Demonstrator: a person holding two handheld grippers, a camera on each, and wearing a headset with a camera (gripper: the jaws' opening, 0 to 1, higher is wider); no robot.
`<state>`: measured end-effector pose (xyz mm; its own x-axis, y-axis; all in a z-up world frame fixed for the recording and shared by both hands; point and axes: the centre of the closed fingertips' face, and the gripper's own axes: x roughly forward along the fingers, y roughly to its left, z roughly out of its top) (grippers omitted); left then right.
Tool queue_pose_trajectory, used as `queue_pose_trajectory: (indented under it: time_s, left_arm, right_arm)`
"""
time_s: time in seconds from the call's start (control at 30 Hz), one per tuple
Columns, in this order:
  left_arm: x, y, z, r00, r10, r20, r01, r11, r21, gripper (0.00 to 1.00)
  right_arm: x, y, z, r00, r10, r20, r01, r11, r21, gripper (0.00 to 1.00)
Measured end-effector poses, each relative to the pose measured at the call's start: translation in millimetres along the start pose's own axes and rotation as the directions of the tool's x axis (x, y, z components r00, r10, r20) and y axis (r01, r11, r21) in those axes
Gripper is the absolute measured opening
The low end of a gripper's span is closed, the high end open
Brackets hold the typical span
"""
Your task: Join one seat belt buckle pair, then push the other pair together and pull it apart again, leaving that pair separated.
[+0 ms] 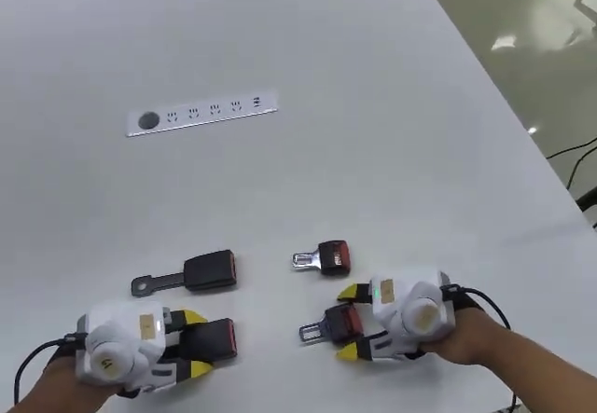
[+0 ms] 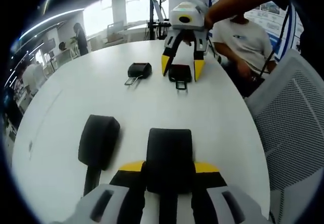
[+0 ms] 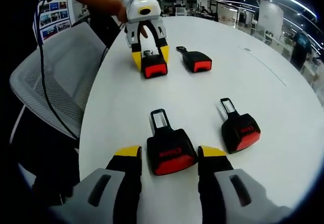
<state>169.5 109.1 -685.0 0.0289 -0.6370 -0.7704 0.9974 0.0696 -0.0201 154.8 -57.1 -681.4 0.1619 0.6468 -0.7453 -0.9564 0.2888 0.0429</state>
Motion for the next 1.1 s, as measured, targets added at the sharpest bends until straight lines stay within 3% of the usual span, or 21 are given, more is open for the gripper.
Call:
queue_pose_trajectory:
  time_s: [0.07,0.47,1.1]
  left_arm:
    - [0.5,0.4,-1.2,1.0,-0.005,-0.003,0.005,1.0,0.008,0.35]
    - [1.8,-0.5,-0.8,0.9987,-0.036,-0.037,0.037,0.999,0.028,0.35]
    - [4.2,-0.2,1.1,0.9973,-0.05,-0.053,0.05,0.999,-0.001,0.34]
  right_arm:
    - [0.0,-1.4,-0.4,0.9998,-0.015,-0.011,0.015,1.0,-0.009,0.36]
    - [-0.4,-1.6,0.0,0.9983,-0.052,-0.027,0.052,0.999,0.003,0.35]
    - [12.7,2.2,14.5,0.9973,-0.071,0.02,0.071,0.997,0.027,0.35]
